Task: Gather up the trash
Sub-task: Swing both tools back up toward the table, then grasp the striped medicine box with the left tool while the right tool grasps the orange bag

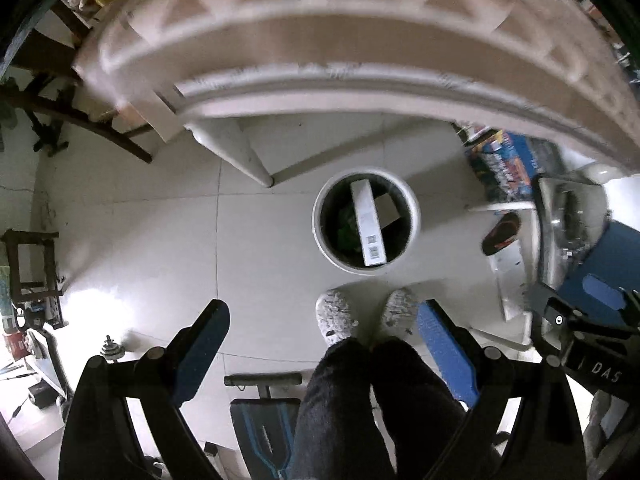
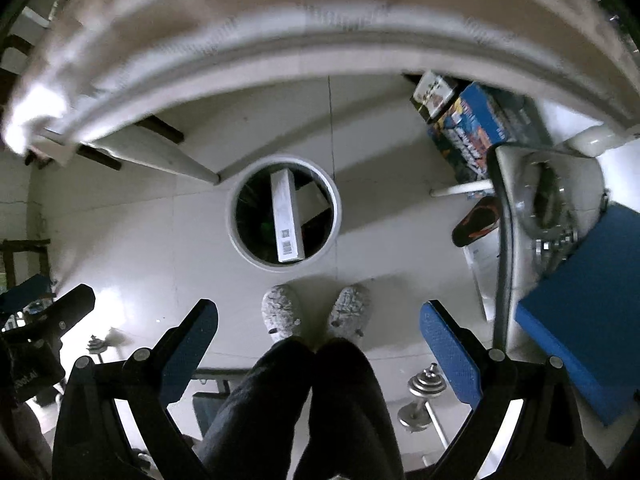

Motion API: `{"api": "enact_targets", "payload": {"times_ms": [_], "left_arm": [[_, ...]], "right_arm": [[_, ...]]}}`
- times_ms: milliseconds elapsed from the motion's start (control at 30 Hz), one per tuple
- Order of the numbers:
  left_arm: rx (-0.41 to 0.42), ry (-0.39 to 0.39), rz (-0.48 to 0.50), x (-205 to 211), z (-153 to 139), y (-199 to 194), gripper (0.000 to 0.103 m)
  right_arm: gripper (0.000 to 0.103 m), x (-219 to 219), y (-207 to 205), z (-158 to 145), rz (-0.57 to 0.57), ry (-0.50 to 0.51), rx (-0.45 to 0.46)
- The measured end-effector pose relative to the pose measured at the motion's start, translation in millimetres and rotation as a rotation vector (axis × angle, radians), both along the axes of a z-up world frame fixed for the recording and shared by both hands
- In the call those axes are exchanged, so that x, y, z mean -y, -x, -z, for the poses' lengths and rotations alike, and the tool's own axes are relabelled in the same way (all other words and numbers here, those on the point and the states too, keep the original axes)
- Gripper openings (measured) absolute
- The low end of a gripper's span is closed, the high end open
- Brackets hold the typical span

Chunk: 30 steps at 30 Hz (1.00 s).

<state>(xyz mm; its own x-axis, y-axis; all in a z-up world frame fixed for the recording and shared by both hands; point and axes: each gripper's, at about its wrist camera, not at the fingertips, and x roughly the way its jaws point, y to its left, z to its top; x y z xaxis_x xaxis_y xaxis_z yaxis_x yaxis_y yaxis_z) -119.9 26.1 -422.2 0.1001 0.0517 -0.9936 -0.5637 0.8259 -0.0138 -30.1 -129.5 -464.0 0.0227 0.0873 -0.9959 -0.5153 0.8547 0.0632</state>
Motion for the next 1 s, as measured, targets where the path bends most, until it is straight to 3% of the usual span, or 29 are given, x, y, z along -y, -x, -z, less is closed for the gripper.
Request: {"api": "enact_targets", "payload": {"times_ms": [300, 567, 800, 1000], "left_arm": [[0.114, -0.042, 0.002, -3, -106, -2, 0.096], [0.225, -0.172, -0.034, -24, -172, -60, 0.096], [0.212, -0.191, -0.038, -40, -179, -170, 0.102], [0.111, -0.032, -0.164, -55, -140, -298, 0.102]], "right_arm": [[0.102, 4, 7, -127, 0.032, -0.090, 0.023], [0.102, 7, -42, -213, 0.180, -0.242, 0.089], [0.102, 15, -151, -244, 0.247, -0.271, 0.115], [0.102, 21, -307, -227, 0.251, -0.123, 0.132]]}}
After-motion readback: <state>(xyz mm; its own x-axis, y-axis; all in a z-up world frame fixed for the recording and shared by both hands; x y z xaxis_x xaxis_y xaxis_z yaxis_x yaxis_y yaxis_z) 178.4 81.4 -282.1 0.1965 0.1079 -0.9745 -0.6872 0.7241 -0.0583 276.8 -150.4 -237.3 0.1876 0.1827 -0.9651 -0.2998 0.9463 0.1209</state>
